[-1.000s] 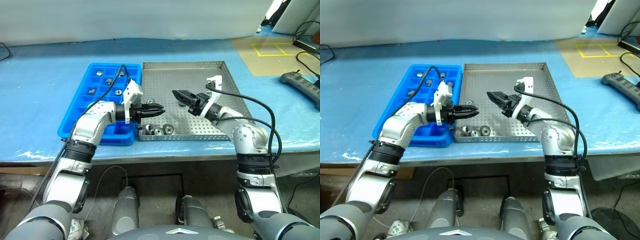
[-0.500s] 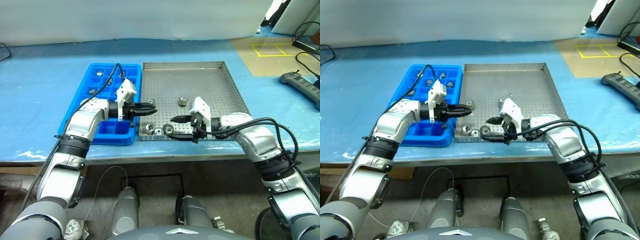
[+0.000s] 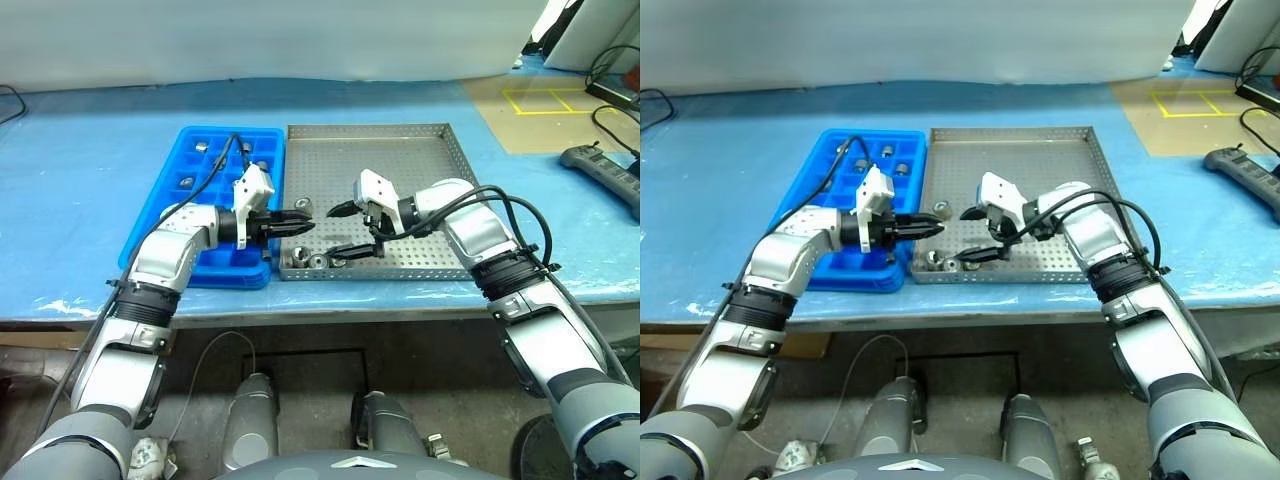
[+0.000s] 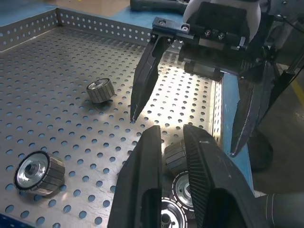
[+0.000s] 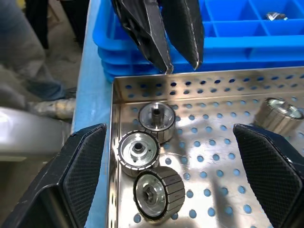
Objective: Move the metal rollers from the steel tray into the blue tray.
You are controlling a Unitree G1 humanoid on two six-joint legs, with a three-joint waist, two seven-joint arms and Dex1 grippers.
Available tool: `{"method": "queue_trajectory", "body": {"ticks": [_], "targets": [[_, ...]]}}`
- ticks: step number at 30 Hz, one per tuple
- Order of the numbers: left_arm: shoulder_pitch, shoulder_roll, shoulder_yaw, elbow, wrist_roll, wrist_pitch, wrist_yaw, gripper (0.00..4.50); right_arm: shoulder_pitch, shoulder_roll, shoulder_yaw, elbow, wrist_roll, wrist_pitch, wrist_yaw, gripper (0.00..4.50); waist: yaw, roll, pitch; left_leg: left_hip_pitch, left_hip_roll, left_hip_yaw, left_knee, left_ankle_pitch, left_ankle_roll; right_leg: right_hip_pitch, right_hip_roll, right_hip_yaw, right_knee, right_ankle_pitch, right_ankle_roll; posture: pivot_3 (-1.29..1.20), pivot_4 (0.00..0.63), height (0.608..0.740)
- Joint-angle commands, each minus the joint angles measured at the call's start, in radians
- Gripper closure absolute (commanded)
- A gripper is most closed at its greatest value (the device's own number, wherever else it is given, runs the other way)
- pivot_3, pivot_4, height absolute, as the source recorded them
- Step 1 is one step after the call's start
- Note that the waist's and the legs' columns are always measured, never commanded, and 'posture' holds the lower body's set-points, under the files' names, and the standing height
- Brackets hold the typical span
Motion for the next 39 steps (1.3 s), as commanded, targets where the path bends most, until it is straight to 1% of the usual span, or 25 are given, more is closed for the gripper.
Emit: {"method": "queue_trajectory", "body": {"ticks": [1, 3, 6, 8, 13, 18, 21, 24, 25, 26, 27, 28, 36, 39], "targets": [[0.017, 0.012, 0.025, -0.079, -0.027, 0.016, 0.016, 3.71, -0.034, 0.025, 0.008, 0.102, -0.04, -0.062, 0.04, 0.03, 0.0, 0.0, 0.0, 0.0, 0.0, 0.0, 0.0, 0.0, 0.0, 0.0, 0.0, 0.0, 0.0, 0.0, 0.0, 0.03, 0.15, 0.74], [0.033, 0.014, 0.025, -0.102, -0.031, 0.026, 0.025, 3.71, -0.056, 0.043, 0.014, 0.187, -0.078, -0.111, 0.038, 0.03, -0.001, 0.0, 0.0, -0.001, 0.0, 0.0, 0.001, 0.0, 0.0, -0.001, 0.0, 0.0, 0.001, 0.0, 0.0, 0.04, 0.15, 0.74], [0.045, 0.013, 0.025, -0.122, -0.034, 0.036, 0.042, 3.71, -0.099, 0.074, 0.012, 0.302, -0.134, -0.185, -0.009, 0.03, -0.003, 0.0, 0.0, 0.0, 0.0, 0.0, 0.001, 0.0, 0.0, -0.001, 0.0, 0.0, 0.002, 0.0, -0.001, 0.04, 0.15, 0.74], [0.048, 0.008, 0.024, -0.132, -0.036, 0.042, 0.054, 3.71, -0.122, 0.09, 0.003, 0.348, -0.146, -0.2, 0.001, 0.03, -0.003, 0.0, 0.0, 0.0, 0.001, 0.0, 0.001, 0.0, 0.0, -0.001, 0.0, 0.0, 0.003, -0.001, -0.001, 0.04, 0.15, 0.74], [0.056, -0.005, 0.014, -0.147, -0.036, 0.046, 0.071, 3.71, -0.142, 0.097, 0.006, 0.43, -0.201, -0.249, 0.02, 0.03, -0.002, 0.0, 0.0, 0.0, 0.0, 0.0, 0.001, 0.0, 0.0, -0.001, 0.0, 0.0, 0.003, -0.001, -0.001, 0.04, 0.15, 0.74], [0.054, -0.012, 0.012, -0.141, -0.037, 0.046, 0.078, 3.71, -0.133, 0.092, 0.001, 0.436, -0.209, -0.245, 0.093, 0.03, -0.001, 0.0, 0.0, 0.0, 0.0, -0.001, 0.002, 0.0, 0.0, -0.001, 0.0, 0.0, 0.003, -0.001, -0.001, 0.04, 0.15, 0.74], [0.048, -0.017, 0.011, -0.131, -0.035, 0.042, 0.081, 3.71, -0.126, 0.092, -0.003, 0.432, -0.215, -0.254, 0.106, 0.64, -0.002, 0.0, 0.0, 0.0, 0.001, -0.001, 0.002, -0.001, 0.001, -0.001, 0.0, 0.0, 0.003, -0.002, -0.003, 0.04, 0.15, 0.74], [0.043, -0.023, 0.014, -0.123, -0.036, 0.042, 0.084, 3.71, -0.13, 0.103, -0.023, 0.428, -0.212, -0.242, 0.085, 1.68, -0.003, 0.0, 0.0, -0.001, 0.001, -0.001, 0.001, -0.001, 0.001, -0.001, 0.0, -0.001, 0.003, -0.002, -0.004, 0.03, 0.15, 0.74], [0.042, -0.025, 0.016, -0.121, -0.037, 0.042, 0.085, 3.71, -0.129, 0.105, -0.026, 0.42, -0.207, -0.235, 0.092, 1.99, -0.003, 0.0, 0.0, -0.001, 0.001, -0.001, 0.001, -0.001, 0.001, -0.001, 0.001, -0.001, 0.003, -0.002, -0.004, 0.03, 0.15, 0.74], [0.043, -0.026, 0.017, -0.121, -0.038, 0.044, 0.086, 3.71, -0.122, 0.104, -0.027, 0.401, -0.2, -0.229, 0.107, 2.19, -0.003, 0.0, 0.0, 0.0, 0.001, -0.001, 0.001, -0.001, 0.001, -0.001, 0.001, -0.001, 0.003, -0.002, -0.004, 0.03, 0.15, 0.74], [0.043, -0.027, 0.018, -0.12, -0.038, 0.044, 0.086, 3.71, -0.116, 0.104, -0.028, 0.384, -0.195, -0.221, 0.12, 2.61, -0.003, 0.0, 0.0, 0.0, 0.001, -0.001, 0.002, -0.001, 0.001, -0.001, 0.001, -0.001, 0.003, -0.002, -0.004, 0.03, 0.15, 0.74], [0.044, -0.027, 0.018, -0.119, -0.038, 0.043, 0.086, 3.71, -0.111, 0.103, -0.029, 0.371, -0.192, -0.214, 0.128, 2.76, -0.003, 0.0, 0.0, 0.0, 0.001, -0.001, 0.002, -0.001, 0.001, -0.001, 0.001, -0.001, 0.003, -0.002, -0.004, 0.03, 0.15, 0.74], [0.037, -0.034, 0.016, -0.099, -0.033, 0.034, 0.088, 3.71, -0.065, 0.078, -0.062, 0.225, -0.154, -0.13, 0.157, 2.76, -0.002, 0.0, 0.0, 0.0, 0.001, -0.001, 0.001, -0.001, 0.002, -0.001, 0.0, 0.0, 0.003, -0.002, -0.004, 0.02, 0.15, 0.74], [0.033, -0.037, 0.014, -0.099, -0.033, 0.034, 0.088, 3.71, -0.048, 0.057, -0.08, 0.122, -0.148, -0.084, 0.121, 2.76, -0.002, 0.0, 0.0, -0.001, 0.001, -0.001, 0.001, -0.001, 0.002, -0.001, 0.001, 0.0, 0.002, -0.002, -0.004, 0.01, 0.15, 0.74]]}}
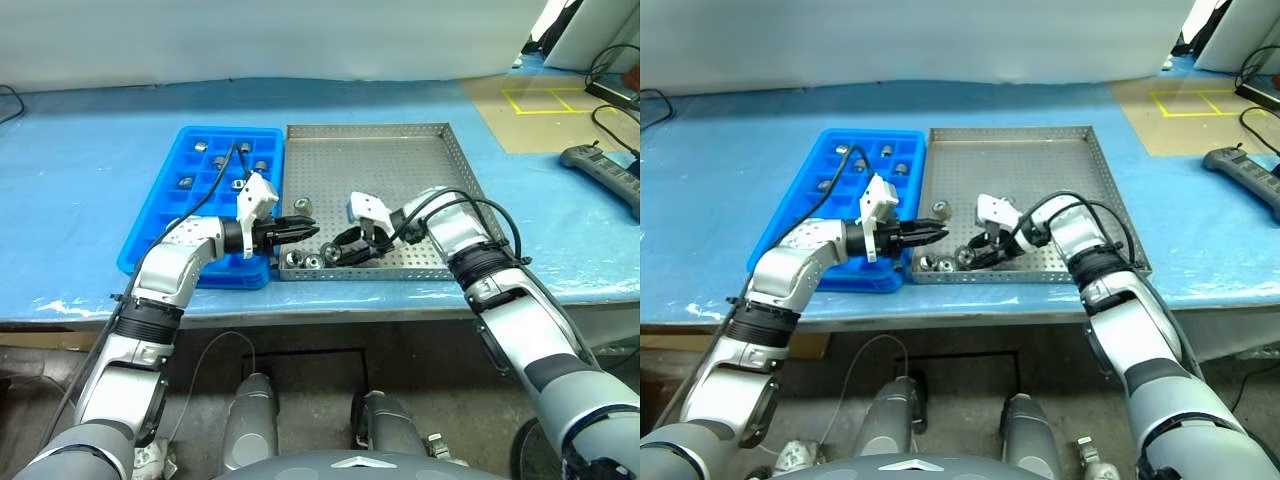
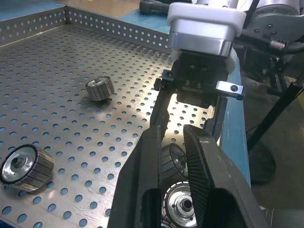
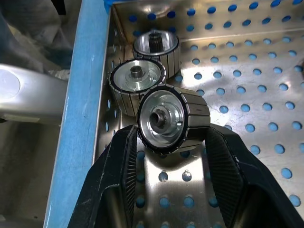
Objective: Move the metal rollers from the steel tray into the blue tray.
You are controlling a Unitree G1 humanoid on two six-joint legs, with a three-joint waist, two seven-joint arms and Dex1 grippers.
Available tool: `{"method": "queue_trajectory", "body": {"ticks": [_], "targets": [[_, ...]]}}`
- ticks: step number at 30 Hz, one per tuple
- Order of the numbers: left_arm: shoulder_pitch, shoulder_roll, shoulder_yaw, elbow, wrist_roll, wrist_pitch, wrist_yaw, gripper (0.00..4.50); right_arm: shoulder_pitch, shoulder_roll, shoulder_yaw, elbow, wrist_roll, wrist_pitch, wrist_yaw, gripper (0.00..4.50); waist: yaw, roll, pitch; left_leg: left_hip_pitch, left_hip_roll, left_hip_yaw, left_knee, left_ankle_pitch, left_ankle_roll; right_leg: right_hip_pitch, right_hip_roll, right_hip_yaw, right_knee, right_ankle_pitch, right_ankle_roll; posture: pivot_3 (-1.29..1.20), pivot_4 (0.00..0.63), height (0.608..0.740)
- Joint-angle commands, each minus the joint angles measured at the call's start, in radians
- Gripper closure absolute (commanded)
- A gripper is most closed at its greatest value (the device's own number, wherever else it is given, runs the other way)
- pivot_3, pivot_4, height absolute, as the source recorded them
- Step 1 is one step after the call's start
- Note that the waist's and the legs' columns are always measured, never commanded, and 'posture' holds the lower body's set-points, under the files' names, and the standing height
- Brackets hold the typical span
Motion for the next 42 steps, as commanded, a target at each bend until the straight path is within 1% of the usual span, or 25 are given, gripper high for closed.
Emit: {"method": "queue_trajectory", "body": {"ticks": [1, 5, 11, 13, 15, 17, 19, 20, 23, 25, 29, 32, 34, 39, 41, 42], "targets": [[-0.021, -0.004, 0.011, -0.018, -0.012, -0.014, 0.002, 3.71, 0.006, -0.028, -0.062, -0.16, 0.059, 0.082, -0.007, 2.76, 0.0, 0.0, 0.0, 0.0, 0.0, 0.0, 0.0, 0.0, 0.0, 0.0, 0.0, 0.0, 0.0, 0.0, 0.0, 0.01, 0.15, 0.74], [-0.019, -0.008, 0.016, -0.025, -0.02, -0.011, 0.003, 3.71, 0.063, -0.097, -0.117, -0.387, 0.124, 0.228, -0.008, 2.76, 0.003, 0.0, 0.0, 0.0, 0.0, 0.0, -0.001, 0.0, 0.0, 0.0, 0.0, 0.0, 0.0, 0.0, 0.0, 0.01, 0.15, 0.74], [-0.047, -0.024, 0.086, -0.037, -0.131, 0.076, 0.003, 3.71, 0.273, -0.214, -0.173, -0.734, 0.189, 0.384, -0.073, 2.76, 0.013, 0.0, 0.0, 0.001, 0.0, 0.0, -0.002, 0.0, 0.0, 0.001, 0.0, 0.0, -0.002, 0.0, 0.0, 0.0, 0.15, 0.74], [-0.067, -0.028, 0.102, -0.025, -0.147, 0.09, 0.013, 3.71, 0.337, -0.225, -0.192, -0.807, 0.216, 0.438, -0.108, 2.76, 0.013, 0.0, 0.0, 0.001, 0.0, 0.0, -0.003, 0.0, 0.0, 0.0, 0.0, 0.0, -0.002, 0.0, 0.0, -0.01, 0.15, 0.74], [-0.075, -0.026, 0.09, -0.013, -0.134, 0.084, 0.012, 3.71, 0.383, -0.201, -0.233, -0.855, 0.27, 0.516, -0.164, 2.76, 0.012, 0.0, 0.0, 0.002, 0.0, 0.0, -0.004, 0.0, -0.001, 0.0, 0.0, 0.001, -0.002, 0.0, 0.0, -0.02, 0.15, 0.74], [-0.073, -0.025, 0.073, -0.014, -0.124, 0.078, 0.007, 3.71, 0.409, -0.144, -0.302, -0.867, 0.342, 0.603, -0.245, 2.76, 0.002, 0.0, 0.0, 0.002, -0.001, 0.0, -0.004, 0.0, -0.001, 0.0, 0.0, 0.002, -0.002, 0.0, 0.0, -0.03, 0.15, 0.74], [-0.072, -0.028, 0.063, -0.017, -0.125, 0.08, 0.004, 3.71, 0.397, -0.055, -0.423, -0.817, 0.416, 0.696, -0.372, 2.76, -0.003, 0.0, 0.0, 0.003, -0.001, 0.001, -0.004, 0.0, -0.001, 0.0, 0.0, 0.002, -0.002, 0.0, 0.0, -0.03, 0.15, 0.74], [-0.072, -0.028, 0.06, -0.016, -0.126, 0.082, 0.002, 3.71, 0.393, -0.029, -0.468, -0.797, 0.441, 0.724, -0.417, 2.76, -0.003, 0.0, 0.0, 0.003, -0.001, 0.001, -0.004, 0.001, -0.001, -0.001, 0.0, 0.002, -0.001, 0.0, 0.0, -0.04, 0.15, 0.74], [-0.076, -0.026, 0.056, -0.017, -0.141, 0.101, -0.011, 3.71, 0.403, 0.019, -0.587, -0.78, 0.528, 0.794, -0.51, 2.76, 0.004, 0.0, 0.0, 0.002, -0.001, 0.001, -0.005, 0.001, -0.002, -0.001, 0.0, 0.002, -0.001, 0.0, 0.0, -0.05, 0.15, 0.74], [-0.082, -0.025, 0.06, -0.026, -0.152, 0.117, -0.011, 3.71, 0.421, 0.034, -0.636, -0.775, 0.568, 0.82, -0.556, 2.76, 0.006, 0.0, 0.0, 0.001, -0.001, 0.001, -0.005, 0.001, -0.002, -0.001, -0.001, 0.002, -0.002, 0.0, 0.0, -0.05, 0.15, 0.74], [-0.098, -0.025, 0.068, -0.028, -0.157, 0.134, 0.0, 3.71, 0.491, 0.033, -0.615, -0.76, 0.553, 0.796, -0.612, 2.76, 0.006, 0.0, 0.0, 0.001, -0.001, 0.002, -0.006, 0.001, -0.002, 0.0, 0.0, 0.001, -0.005, 0.0, 0.0, -0.06, 0.15, 0.74], [-0.104, -0.025, 0.067, -0.031, -0.155, 0.141, 0.005, 3.71, 0.513, 0.047, -0.597, -0.76, 0.557, 0.778, -0.648, 2.76, 0.001, 0.0, 0.0, 0.001, -0.001, 0.002, -0.008, 0.002, -0.003, -0.001, 0.0, 0.001, -0.005, 0.0, 0.001, -0.06, 0.15, 0.74], [-0.107, -0.026, 0.065, -0.036, -0.152, 0.145, 0.008, 3.71, 0.519, 0.066, -0.585, -0.767, 0.566, 0.77, -0.668, 2.76, -0.006, 0.0, 0.001, 0.002, -0.001, 0.002, -0.008, 0.002, -0.003, -0.002, 0.0, 0.002, -0.005, 0.0, 0.001, -0.06, 0.15, 0.74], [-0.112, -0.03, 0.061, -0.033, -0.145, 0.143, 0.013, 3.71, 0.519, 0.112, -0.56, -0.77, 0.584, 0.757, -0.708, 2.76, -0.003, 0.0, 0.0, 0.002, -0.001, 0.001, -0.009, 0.003, -0.004, -0.002, 0.0, 0.001, -0.004, 0.0, 0.001, -0.06, 0.15, 0.74], [-0.108, -0.031, 0.059, -0.029, -0.141, 0.137, 0.011, 3.71, 0.507, 0.135, -0.573, -0.767, 0.607, 0.762, -0.726, 2.76, -0.002, 0.0, 0.0, 0.002, -0.001, 0.001, -0.009, 0.003, -0.004, -0.002, 0.0, 0.002, -0.005, 0.0, 0.001, -0.06, 0.15, 0.74], [-0.106, -0.031, 0.058, -0.023, -0.138, 0.131, 0.009, 3.71, 0.491, 0.158, -0.6, -0.761, 0.636, 0.776, -0.745, 2.76, -0.001, 0.0, 0.001, 0.002, -0.001, 0.001, -0.009, 0.002, -0.004, -0.001, 0.0, 0.002, -0.005, 0.0, 0.001, -0.06, 0.15, 0.74]]}}
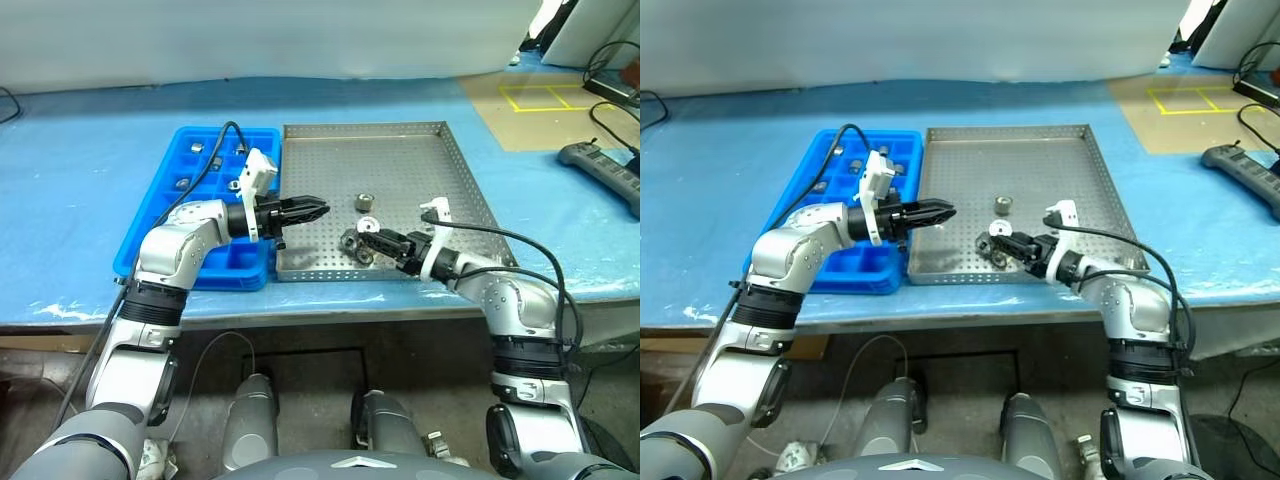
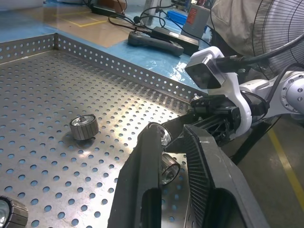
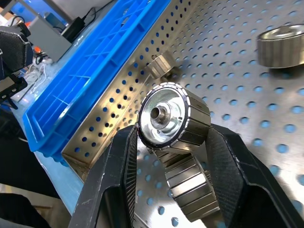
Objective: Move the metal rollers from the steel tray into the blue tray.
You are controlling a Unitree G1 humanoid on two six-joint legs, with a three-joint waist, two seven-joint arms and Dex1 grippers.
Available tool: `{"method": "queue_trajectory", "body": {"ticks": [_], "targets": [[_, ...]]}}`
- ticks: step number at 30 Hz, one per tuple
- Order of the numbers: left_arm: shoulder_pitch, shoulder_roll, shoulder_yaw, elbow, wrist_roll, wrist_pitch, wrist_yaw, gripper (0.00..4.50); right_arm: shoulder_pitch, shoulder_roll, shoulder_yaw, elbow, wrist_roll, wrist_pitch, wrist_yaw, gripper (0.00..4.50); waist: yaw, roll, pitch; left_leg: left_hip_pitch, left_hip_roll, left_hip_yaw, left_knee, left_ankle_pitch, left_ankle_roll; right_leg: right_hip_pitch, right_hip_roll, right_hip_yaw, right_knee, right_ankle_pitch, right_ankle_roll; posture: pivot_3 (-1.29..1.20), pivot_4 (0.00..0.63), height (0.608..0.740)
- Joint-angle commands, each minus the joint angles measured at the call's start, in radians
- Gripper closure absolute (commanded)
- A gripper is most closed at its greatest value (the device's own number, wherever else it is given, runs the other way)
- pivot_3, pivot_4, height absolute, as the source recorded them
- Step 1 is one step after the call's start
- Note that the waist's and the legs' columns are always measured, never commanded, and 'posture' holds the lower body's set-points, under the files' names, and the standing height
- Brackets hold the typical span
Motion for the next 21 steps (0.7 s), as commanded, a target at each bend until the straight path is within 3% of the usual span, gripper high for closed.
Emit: {"method": "queue_trajectory", "body": {"ticks": [1, 7, 18, 21], "targets": [[-0.013, 0.002, 0.001, -0.019, 0.0, -0.027, -0.006, 3.71, -0.055, 0.054, -0.076, -0.03, 0.112, 0.01, -0.052, 2.76, 0.001, 0.0, 0.0, 0.0, 0.0, 0.0, 0.0, 0.0, 0.0, 0.0, 0.0, 0.0, 0.0, 0.0, 0.0, -0.06, 0.15, 0.74], [-0.002, -0.005, -0.008, 0.026, 0.02, -0.074, -0.018, 3.71, -0.119, 0.138, -0.194, -0.072, 0.327, 0.082, -0.138, 2.76, 0.002, 0.0, 0.0, 0.0, 0.0, 0.0, 0.0, 0.0, 0.0, 0.0, 0.0, 0.0, 0.0, 0.0, 0.0, -0.06, 0.15, 0.74], [-0.005, -0.015, -0.013, 0.086, 0.042, -0.133, -0.034, 3.71, -0.119, 0.127, -0.187, -0.095, 0.429, 0.087, -0.21, 2.76, 0.001, 0.0, 0.0, 0.0, 0.0, 0.0, -0.004, 0.004, -0.006, -0.001, 0.0, -0.001, -0.001, 0.0, 0.0, -0.06, 0.15, 0.74], [-0.004, -0.017, -0.017, 0.098, 0.053, -0.144, -0.032, 3.71, -0.144, 0.147, -0.204, -0.128, 0.525, 0.107, -0.247, 2.76, 0.001, 0.0, 0.0, 0.0, 0.0, 0.0, -0.004, 0.004, -0.006, -0.002, 0.0, -0.001, -0.001, 0.0, 0.0, -0.07, 0.15, 0.74]]}}
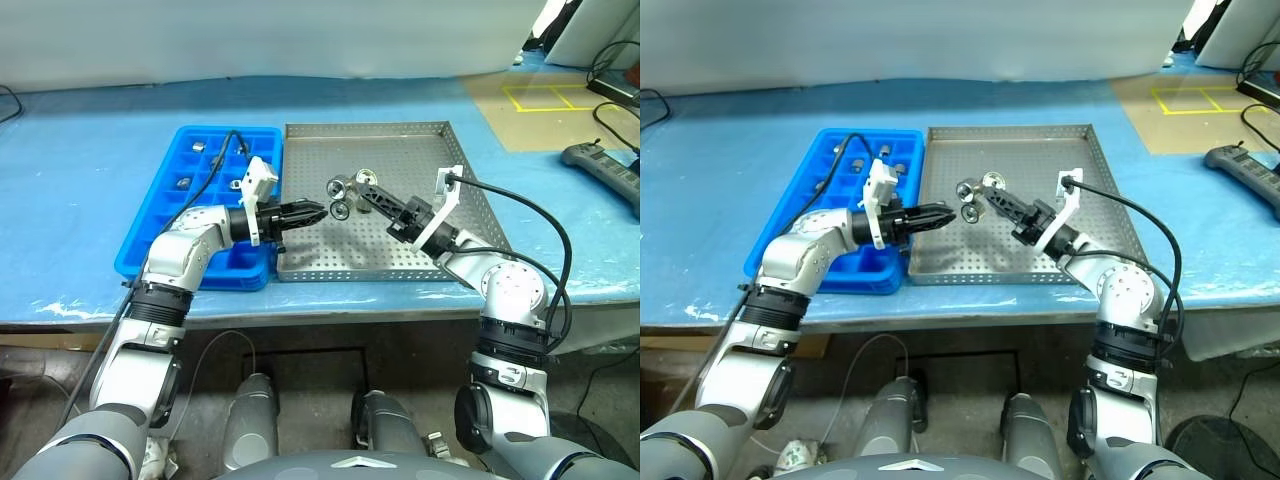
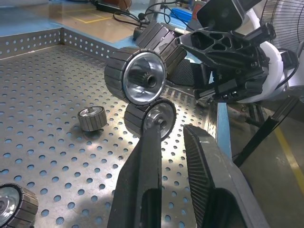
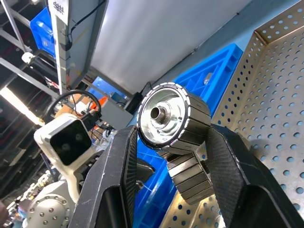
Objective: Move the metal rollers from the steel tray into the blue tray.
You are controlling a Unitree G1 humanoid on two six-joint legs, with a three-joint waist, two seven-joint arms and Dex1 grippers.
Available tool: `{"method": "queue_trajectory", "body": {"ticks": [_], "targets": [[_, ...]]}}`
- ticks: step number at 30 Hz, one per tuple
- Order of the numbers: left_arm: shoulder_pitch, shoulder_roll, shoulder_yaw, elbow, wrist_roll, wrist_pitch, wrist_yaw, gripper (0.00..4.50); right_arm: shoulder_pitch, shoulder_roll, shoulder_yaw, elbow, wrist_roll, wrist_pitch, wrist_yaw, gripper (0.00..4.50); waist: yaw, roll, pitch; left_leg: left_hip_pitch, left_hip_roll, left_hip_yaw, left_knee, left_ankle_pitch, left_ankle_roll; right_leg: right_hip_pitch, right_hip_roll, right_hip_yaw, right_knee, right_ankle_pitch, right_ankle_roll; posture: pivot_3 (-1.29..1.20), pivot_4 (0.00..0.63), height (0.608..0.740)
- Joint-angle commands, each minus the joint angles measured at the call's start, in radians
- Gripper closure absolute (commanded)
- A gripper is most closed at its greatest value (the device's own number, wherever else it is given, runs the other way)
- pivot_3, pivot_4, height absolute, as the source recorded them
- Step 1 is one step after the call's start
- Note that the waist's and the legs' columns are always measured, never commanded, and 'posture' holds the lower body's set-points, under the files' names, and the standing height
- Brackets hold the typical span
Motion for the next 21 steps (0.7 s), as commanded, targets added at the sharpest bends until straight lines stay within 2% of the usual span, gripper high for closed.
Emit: {"method": "queue_trajectory", "body": {"ticks": [1, 7, 10, 12, 15, 21], "targets": [[-0.011, -0.003, 0.001, -0.002, 0.008, -0.027, -0.006, 3.71, -0.051, 0.019, -0.031, -0.092, 0.15, 0.014, -0.036, 2.76, -0.001, 0.0, 0.0, 0.0, 0.0, 0.0, 0.0, 0.0, 0.0, 0.0, 0.0, 0.0, 0.0, 0.0, 0.0, -0.07, 0.15, 0.74], [-0.031, -0.028, 0.034, 0.023, -0.027, 0.006, 0.005, 3.71, -0.065, 0.016, -0.029, -0.121, 0.273, 0.013, -0.107, 2.76, 0.002, 0.0, 0.0, 0.0, 0.0, 0.0, 0.0, 0.0, 0.0, 0.0, 0.0, 0.0, 0.0, 0.0, 0.0, -0.08, 0.15, 0.74], [-0.062, -0.039, 0.118, 0.006, -0.197, 0.189, -0.034, 3.71, -0.061, 0.0, -0.017, -0.131, 0.31, 0.009, -0.119, 2.76, 0.001, 0.0, 0.0, -0.001, 0.0, 0.001, 0.0, 0.001, -0.001, -0.001, 0.0, 0.0, 0.0, 0.0, 0.0, -0.08, 0.15, 0.74], [-0.074, -0.039, 0.146, 0.003, -0.245, 0.242, -0.035, 3.71, -0.058, -0.011, -0.011, -0.129, 0.316, 0.0, -0.125, 2.76, 0.0, 0.0, 0.0, -0.001, 0.0, 0.002, 0.0, 0.001, -0.002, -0.001, 0.0, 0.0, 0.001, 0.0, 0.0, -0.08, 0.15, 0.74], [-0.076, -0.027, 0.125, 0.003, -0.224, 0.244, -0.037, 3.09, -0.055, -0.025, -0.005, -0.123, 0.322, -0.012, -0.128, 2.76, 0.0, 0.0, 0.0, 0.0, -0.001, 0.002, -0.001, 0.001, -0.002, -0.001, 0.0, 0.0, 0.001, 0.0, 0.0, -0.08, 0.15, 0.74], [-0.058, -0.03, 0.051, -0.009, -0.149, 0.193, -0.037, 1.13, -0.059, -0.034, 0.007, -0.116, 0.333, -0.027, -0.134, 2.76, 0.001, 0.0, 0.0, -0.001, 0.0, 0.001, -0.001, 0.001, -0.002, -0.001, 0.0, 0.0, -0.001, 0.0, 0.0, -0.08, 0.15, 0.74]]}}
